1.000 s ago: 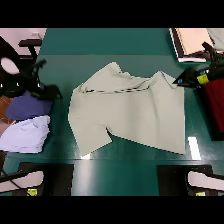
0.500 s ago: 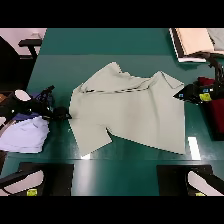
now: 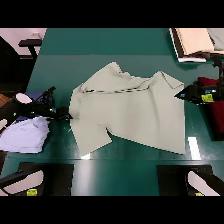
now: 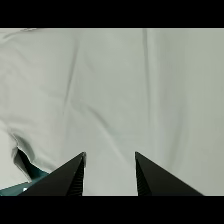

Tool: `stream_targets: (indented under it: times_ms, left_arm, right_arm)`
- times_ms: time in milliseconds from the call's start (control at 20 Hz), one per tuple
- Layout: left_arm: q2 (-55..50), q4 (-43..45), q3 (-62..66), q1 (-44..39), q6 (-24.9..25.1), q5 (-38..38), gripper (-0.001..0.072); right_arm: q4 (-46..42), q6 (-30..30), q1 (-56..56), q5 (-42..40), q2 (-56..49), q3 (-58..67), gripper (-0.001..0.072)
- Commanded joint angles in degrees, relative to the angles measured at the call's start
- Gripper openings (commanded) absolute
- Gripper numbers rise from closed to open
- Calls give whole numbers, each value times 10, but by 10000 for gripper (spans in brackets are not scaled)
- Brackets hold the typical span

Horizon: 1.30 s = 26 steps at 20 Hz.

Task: Fold the shirts.

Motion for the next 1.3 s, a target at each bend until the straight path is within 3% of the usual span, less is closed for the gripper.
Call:
stream_targets:
  times_ms: [0,50,200,450,550,850,1050,1150,1250]
  left_arm:
    - [0,-25,-1,0,15,3,113]
    - [1,-31,0,0,19,7,23]
    - [17,-23,12,0,25,-4,22]
    - [132,54,16,0,-2,-23,22]
    - [151,53,16,0,-2,-32,23]
    - [150,50,16,0,-2,-32,23]
    - [150,45,16,0,-2,-32,23]
    - [150,40,16,0,-1,-30,23]
    - [150,40,16,0,-1,-33,23]
  right_arm:
    - [-1,7,0,0,2,0,367]
    - [-1,7,0,0,2,0,367]
    - [-24,9,-20,42,2,-2,367]
    - [-177,52,-120,97,61,-137,370]
    - [-201,52,-179,117,80,-212,536]
    - [-195,42,-245,99,81,-343,499]
    - [-195,55,-185,75,74,-359,497]
    - [-195,70,-147,63,48,-358,427]
    - [-176,73,-108,42,16,-358,426]
